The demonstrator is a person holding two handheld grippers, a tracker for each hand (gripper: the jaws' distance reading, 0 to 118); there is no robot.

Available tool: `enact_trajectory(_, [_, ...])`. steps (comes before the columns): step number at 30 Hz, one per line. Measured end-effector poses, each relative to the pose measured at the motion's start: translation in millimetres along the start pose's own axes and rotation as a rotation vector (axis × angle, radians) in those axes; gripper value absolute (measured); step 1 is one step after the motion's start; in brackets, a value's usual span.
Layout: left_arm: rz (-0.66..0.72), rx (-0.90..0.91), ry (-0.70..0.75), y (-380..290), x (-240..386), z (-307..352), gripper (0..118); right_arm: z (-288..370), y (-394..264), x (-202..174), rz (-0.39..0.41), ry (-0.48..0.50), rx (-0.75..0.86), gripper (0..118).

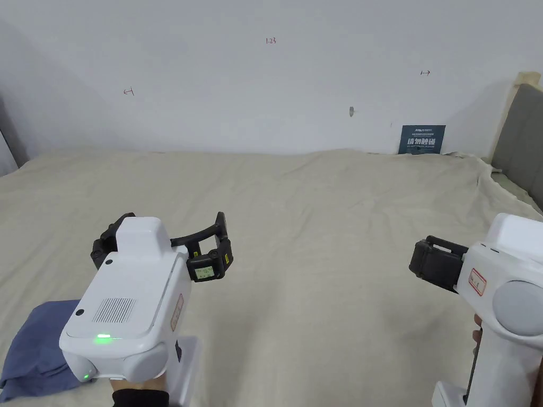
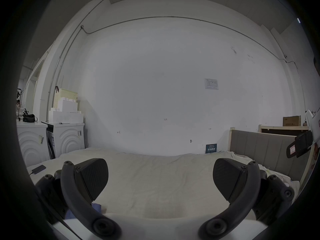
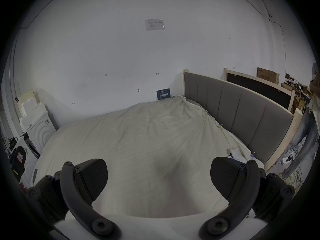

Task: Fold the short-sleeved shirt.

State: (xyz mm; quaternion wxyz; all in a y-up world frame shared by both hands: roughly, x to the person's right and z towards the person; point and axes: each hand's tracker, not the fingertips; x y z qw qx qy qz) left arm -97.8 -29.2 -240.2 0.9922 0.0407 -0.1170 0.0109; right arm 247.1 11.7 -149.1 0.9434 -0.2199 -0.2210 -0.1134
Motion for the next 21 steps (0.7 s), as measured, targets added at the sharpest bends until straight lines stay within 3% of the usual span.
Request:
enact_trajectory(7, [0.001, 0.004, 0.0, 0.2, -0.5, 1.2, 118, -8.8, 4.1, 1.5, 0.001, -0.047, -0.009, 116])
enact_trajectory(11, [0.002, 0.007, 0.0, 1.4, -0.8, 1.7, 118, -7.1, 4.1, 1.4, 0.022, -0.025, 0.041, 116])
enact_trajectory(15, [0.001, 0.008, 0.001, 1.6, -0.8, 1.5, 118, -4.5, 1.9, 6.2, 0.049, 0.056, 0.187, 117])
enact_trajectory(21, [-0.001, 0.012, -0.001, 2.6, 0.8, 1.7, 118, 13.6, -12.5, -0.6, 0.14, 0.066, 0.445, 118])
